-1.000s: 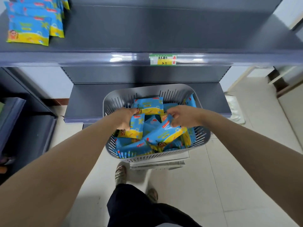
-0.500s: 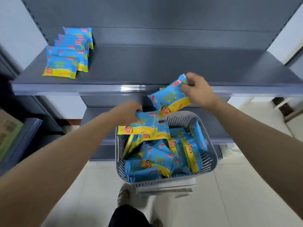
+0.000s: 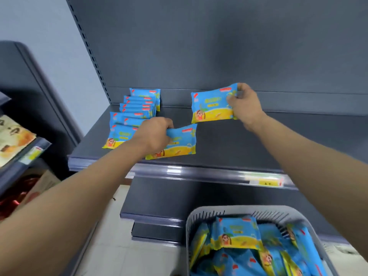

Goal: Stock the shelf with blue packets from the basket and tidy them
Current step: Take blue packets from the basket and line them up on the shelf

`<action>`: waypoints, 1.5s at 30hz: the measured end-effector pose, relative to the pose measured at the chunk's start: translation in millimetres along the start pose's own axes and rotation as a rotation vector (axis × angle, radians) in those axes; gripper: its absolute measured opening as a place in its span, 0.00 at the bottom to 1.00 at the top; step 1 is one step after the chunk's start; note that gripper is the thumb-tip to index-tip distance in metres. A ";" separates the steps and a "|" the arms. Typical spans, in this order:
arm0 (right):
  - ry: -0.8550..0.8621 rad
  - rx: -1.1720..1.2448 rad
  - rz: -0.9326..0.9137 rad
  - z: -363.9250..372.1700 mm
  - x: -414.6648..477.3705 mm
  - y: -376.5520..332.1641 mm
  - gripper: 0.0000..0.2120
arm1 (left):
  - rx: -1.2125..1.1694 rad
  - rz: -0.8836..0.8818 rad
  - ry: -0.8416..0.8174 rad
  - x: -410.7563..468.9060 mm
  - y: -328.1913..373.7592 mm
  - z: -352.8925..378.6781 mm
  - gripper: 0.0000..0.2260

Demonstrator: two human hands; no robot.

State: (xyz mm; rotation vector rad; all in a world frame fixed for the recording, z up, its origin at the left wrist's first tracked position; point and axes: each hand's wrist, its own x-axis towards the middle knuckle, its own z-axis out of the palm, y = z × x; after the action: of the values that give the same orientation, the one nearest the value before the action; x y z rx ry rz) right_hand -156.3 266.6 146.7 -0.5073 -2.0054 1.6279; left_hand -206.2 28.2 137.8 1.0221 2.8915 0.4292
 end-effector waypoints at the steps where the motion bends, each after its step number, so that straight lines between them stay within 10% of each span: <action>1: -0.013 -0.011 0.011 13.5 14.0 2.6 0.09 | -0.011 0.008 -0.002 12.4 -7.6 -1.9 0.09; 19: -0.128 -0.051 0.181 109.9 154.1 77.8 0.16 | -0.033 0.191 0.015 175.3 -69.7 22.0 0.10; 45: 0.144 -0.438 0.073 102.1 155.7 81.8 0.11 | 0.189 0.245 0.070 243.4 -77.5 49.5 0.16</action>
State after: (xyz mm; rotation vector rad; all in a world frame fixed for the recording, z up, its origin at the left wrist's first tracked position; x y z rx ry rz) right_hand -344.3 293.3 73.9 -0.8374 -2.2560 1.1472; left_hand -437.0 134.1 81.1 1.4257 2.9221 0.2059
